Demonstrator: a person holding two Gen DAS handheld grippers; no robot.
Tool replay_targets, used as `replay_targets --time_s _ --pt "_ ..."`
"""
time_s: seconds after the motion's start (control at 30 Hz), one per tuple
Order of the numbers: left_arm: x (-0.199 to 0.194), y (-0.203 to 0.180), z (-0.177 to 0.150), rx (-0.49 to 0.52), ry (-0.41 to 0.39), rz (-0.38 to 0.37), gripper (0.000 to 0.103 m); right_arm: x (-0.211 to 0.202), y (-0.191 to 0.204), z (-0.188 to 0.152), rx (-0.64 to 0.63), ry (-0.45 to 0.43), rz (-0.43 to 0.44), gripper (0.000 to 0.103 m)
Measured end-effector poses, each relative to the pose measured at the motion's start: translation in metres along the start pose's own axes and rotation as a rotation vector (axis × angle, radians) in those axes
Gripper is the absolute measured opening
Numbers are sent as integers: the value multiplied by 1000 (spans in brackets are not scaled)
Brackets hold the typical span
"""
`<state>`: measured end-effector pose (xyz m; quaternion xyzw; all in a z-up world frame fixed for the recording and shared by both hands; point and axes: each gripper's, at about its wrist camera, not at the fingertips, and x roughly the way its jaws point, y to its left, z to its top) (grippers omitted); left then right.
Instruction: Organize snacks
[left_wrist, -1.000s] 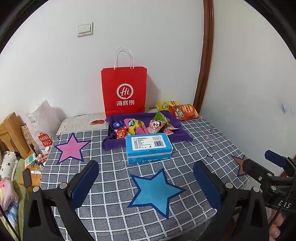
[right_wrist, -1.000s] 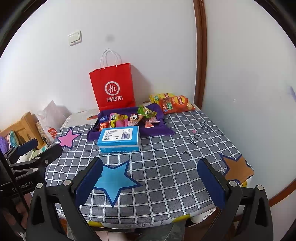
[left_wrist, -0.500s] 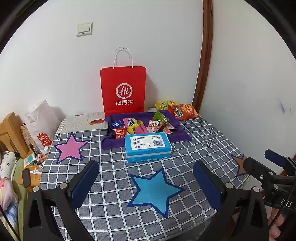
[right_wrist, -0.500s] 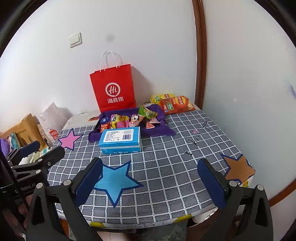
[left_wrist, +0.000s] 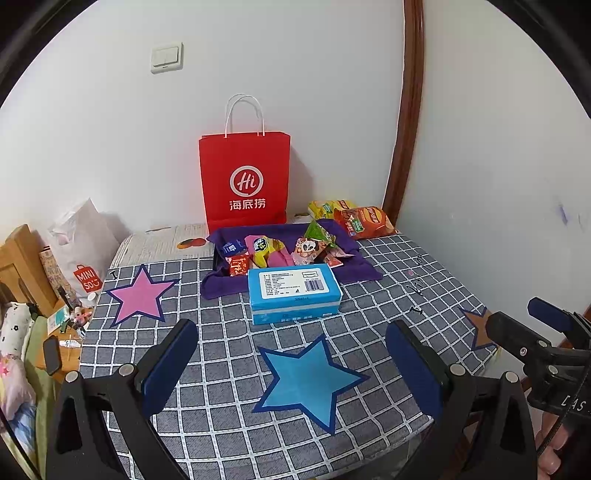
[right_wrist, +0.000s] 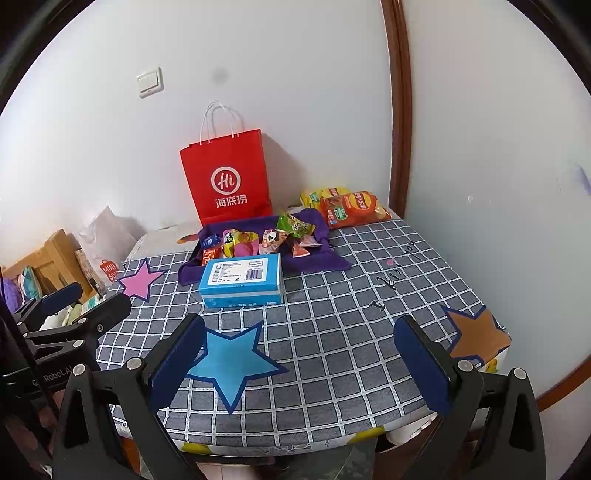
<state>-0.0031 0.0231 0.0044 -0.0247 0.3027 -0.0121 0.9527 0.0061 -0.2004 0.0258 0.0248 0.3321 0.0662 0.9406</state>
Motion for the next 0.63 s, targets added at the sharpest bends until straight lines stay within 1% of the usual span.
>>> replay_targets --time_s 0.63 --pt "7 3 3 17 2 -9 103 0 7 -2 -1 -5 4 101"
